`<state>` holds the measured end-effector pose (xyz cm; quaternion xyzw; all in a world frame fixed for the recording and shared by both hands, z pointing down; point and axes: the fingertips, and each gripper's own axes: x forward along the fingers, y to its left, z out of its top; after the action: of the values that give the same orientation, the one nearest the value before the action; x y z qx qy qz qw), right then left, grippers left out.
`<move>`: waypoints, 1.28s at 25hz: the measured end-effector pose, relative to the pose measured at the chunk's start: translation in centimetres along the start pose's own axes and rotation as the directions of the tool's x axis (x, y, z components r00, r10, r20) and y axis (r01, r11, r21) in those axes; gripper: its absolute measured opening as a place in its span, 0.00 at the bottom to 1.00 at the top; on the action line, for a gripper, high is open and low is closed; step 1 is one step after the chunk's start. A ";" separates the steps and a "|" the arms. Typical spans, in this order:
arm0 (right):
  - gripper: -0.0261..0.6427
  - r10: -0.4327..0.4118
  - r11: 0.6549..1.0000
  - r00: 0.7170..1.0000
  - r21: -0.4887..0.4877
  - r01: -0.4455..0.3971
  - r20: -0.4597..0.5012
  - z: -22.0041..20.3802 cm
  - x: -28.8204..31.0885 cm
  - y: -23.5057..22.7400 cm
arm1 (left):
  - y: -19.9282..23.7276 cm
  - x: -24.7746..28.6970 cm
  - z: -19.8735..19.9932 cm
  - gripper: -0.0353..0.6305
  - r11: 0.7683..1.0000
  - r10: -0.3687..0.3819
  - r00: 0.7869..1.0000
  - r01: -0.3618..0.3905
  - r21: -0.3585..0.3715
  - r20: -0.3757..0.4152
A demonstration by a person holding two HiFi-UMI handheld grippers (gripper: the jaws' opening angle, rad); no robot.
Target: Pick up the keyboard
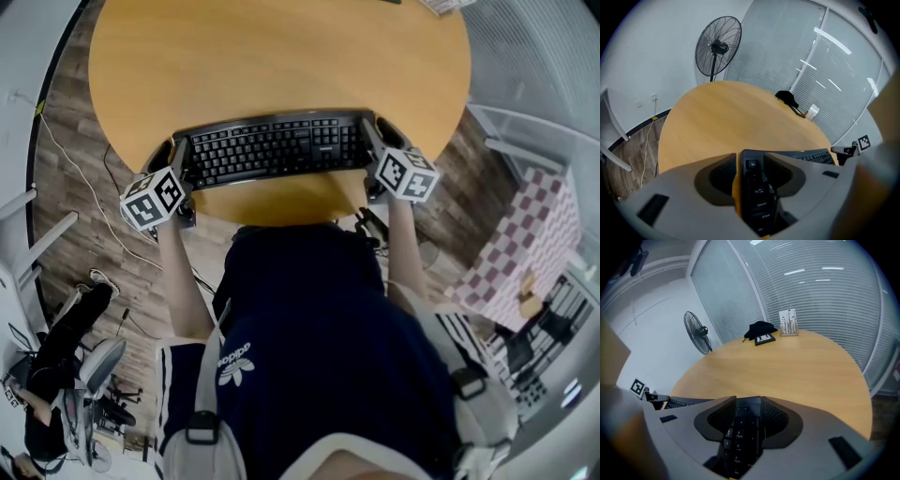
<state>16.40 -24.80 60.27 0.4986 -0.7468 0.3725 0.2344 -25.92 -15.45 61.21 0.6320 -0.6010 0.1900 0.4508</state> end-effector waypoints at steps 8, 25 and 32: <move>0.26 -0.006 0.999 0.999 0.046 0.008 -0.040 -0.5 0.9 -1.0 | -0.1 0.7 -0.3 0.29 0.999 -0.026 0.999 0.025 -0.043 -0.026; 0.26 0.051 0.992 0.995 0.115 -0.041 -0.082 -1.3 1.7 -0.9 | -0.5 0.7 0.1 0.29 0.993 -0.069 0.997 0.065 -0.096 -0.038; 0.26 0.061 0.993 0.995 0.110 -0.052 -0.079 -1.2 1.8 -1.1 | -0.6 0.8 0.1 0.29 0.991 -0.079 0.997 0.076 -0.111 -0.022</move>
<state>16.64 -25.11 62.65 0.4736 -0.7292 0.4386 0.2271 -25.19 -16.04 61.58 0.6263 -0.5796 0.1475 0.4999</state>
